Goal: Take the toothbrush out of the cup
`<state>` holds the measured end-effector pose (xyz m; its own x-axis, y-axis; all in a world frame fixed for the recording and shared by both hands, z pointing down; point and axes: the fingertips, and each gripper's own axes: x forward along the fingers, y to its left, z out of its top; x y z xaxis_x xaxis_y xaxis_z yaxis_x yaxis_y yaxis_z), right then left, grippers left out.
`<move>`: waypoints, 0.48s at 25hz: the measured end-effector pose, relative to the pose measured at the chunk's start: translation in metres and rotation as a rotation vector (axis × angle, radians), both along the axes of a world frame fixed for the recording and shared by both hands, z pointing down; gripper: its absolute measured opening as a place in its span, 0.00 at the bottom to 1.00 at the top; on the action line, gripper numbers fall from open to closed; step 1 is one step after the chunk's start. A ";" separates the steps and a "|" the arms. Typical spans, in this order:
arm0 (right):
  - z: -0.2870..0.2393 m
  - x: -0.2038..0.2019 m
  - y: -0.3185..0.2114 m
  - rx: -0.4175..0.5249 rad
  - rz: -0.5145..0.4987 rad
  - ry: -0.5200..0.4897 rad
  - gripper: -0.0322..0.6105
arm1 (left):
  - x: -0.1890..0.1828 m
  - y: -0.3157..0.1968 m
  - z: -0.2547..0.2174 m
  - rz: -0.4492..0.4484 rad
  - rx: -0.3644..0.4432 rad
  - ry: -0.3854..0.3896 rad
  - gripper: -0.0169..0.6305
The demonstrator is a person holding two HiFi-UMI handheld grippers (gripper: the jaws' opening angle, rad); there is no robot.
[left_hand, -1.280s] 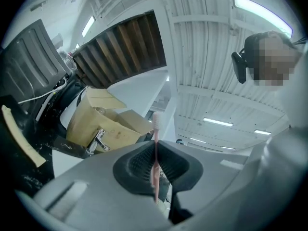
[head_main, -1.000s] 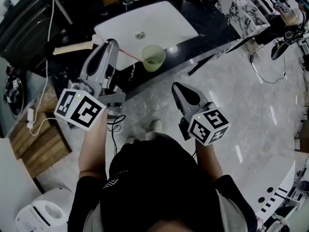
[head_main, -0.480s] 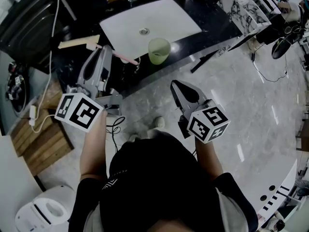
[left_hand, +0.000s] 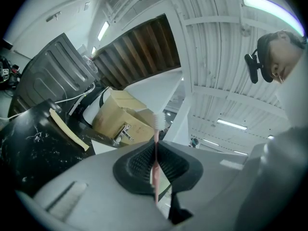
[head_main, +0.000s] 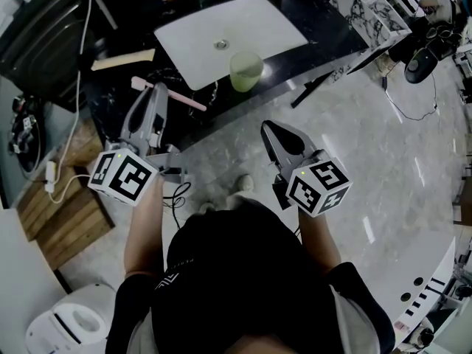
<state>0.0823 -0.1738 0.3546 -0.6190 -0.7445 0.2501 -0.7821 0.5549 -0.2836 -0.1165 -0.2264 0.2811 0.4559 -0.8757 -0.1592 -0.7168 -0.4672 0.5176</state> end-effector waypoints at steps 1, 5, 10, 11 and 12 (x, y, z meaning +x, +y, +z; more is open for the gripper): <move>0.000 0.000 0.001 -0.001 0.002 0.001 0.05 | -0.001 0.002 0.001 0.000 -0.002 0.001 0.07; 0.001 -0.003 0.006 -0.005 0.007 0.013 0.05 | -0.005 0.009 0.005 0.006 -0.013 0.007 0.07; 0.002 -0.006 0.011 -0.002 0.012 0.016 0.05 | -0.010 0.018 0.021 0.010 -0.059 0.006 0.07; 0.003 -0.006 0.012 -0.002 0.013 0.017 0.05 | -0.010 0.020 0.023 0.012 -0.064 0.007 0.07; 0.003 -0.007 0.013 -0.001 0.013 0.019 0.05 | -0.010 0.021 0.025 0.015 -0.070 0.008 0.07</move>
